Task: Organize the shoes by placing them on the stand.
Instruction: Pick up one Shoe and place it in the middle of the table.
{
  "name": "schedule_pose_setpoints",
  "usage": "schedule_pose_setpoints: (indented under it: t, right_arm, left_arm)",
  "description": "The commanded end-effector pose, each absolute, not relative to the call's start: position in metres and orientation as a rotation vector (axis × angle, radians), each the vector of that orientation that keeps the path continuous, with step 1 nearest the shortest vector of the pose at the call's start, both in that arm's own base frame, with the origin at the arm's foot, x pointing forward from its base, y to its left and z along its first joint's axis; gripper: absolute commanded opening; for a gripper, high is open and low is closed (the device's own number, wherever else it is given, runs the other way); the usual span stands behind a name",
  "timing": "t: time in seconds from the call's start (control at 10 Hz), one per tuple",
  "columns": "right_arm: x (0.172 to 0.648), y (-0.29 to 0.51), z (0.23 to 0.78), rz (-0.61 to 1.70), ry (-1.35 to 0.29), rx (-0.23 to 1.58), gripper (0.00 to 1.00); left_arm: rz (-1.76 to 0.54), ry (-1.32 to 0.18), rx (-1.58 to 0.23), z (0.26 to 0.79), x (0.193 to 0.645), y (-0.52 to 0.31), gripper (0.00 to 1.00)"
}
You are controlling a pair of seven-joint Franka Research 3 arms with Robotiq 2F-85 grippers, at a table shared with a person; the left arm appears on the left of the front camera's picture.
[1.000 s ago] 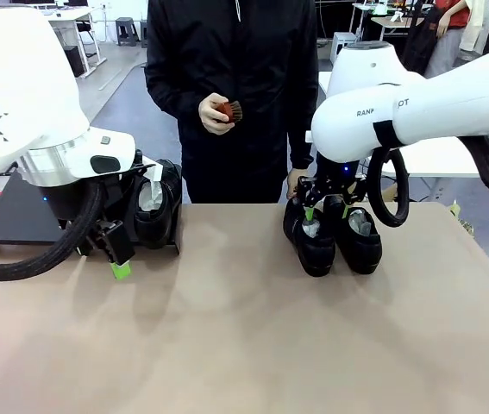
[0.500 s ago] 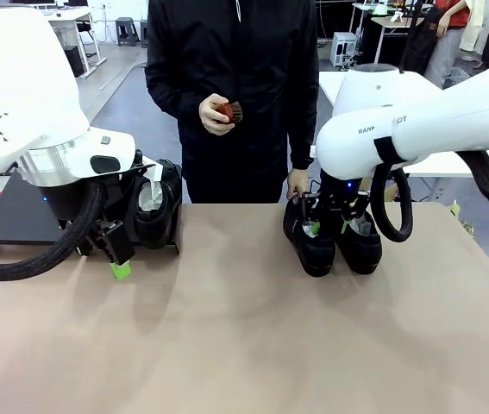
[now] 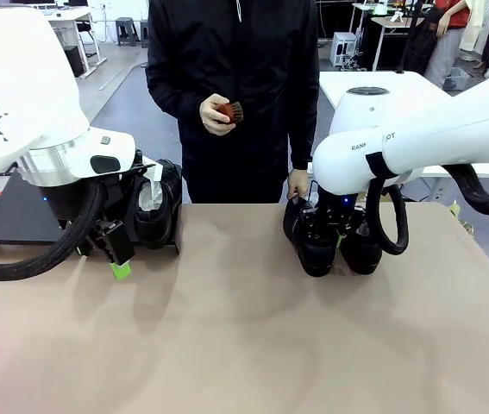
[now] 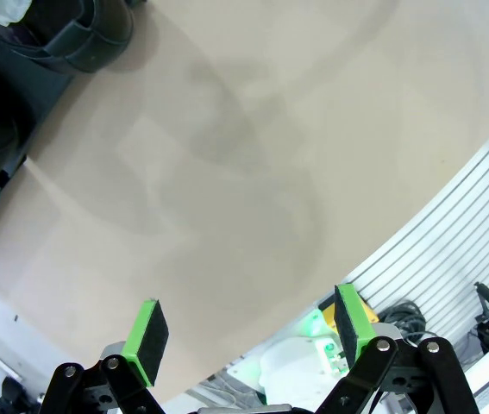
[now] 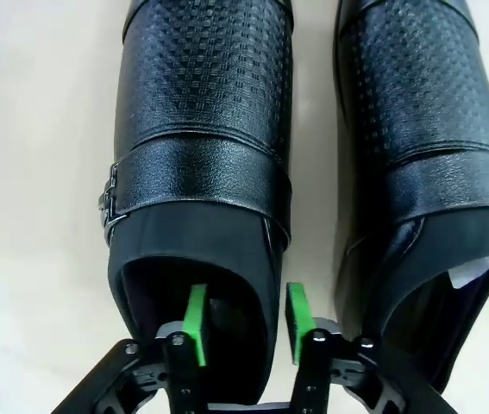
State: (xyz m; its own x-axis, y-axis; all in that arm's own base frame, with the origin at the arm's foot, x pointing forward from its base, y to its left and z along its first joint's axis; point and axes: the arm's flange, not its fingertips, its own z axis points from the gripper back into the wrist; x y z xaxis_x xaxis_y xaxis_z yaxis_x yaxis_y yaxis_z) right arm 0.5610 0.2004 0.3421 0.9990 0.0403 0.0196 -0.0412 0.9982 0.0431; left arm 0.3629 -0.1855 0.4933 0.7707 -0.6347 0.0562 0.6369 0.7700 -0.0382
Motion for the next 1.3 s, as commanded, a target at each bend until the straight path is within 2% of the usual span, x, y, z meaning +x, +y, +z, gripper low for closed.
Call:
schedule_pose_setpoints:
  t: [0.0, 0.1, 0.5, 0.7, 0.9, 1.0, 1.2]
  right_arm:
    - [0.561, 0.197, 0.343, 0.068, -0.050, 0.037, 0.05]
    - [0.562, 0.197, 0.342, 0.071, -0.054, 0.035, 0.00]
    - [0.572, 0.193, 0.342, 0.099, -0.044, 0.016, 0.00]
    - [0.560, 0.200, 0.365, 0.086, 0.000, 0.051, 0.00]
    - [0.499, 0.216, 0.421, -0.023, -0.050, 0.096, 0.00]
    - [0.465, 0.229, 0.435, 0.001, -0.035, 0.132, 0.00]
    - [0.410, 0.248, 0.434, -0.009, 0.059, 0.160, 0.00]
  left_arm:
    - [-0.700, -0.042, -0.053, 0.494, 0.362, -0.182, 1.00]
    - [-0.700, -0.042, -0.053, 0.494, 0.362, -0.182, 1.00]
    - [-0.700, -0.042, -0.053, 0.494, 0.362, -0.182, 1.00]
    - [-0.700, -0.042, -0.053, 0.494, 0.362, -0.182, 1.00]
    - [-0.700, -0.042, -0.053, 0.494, 0.362, -0.182, 1.00]
    - [-0.700, -0.042, -0.053, 0.494, 0.362, -0.182, 1.00]
    - [-0.700, -0.042, -0.053, 0.494, 0.362, -0.182, 1.00]
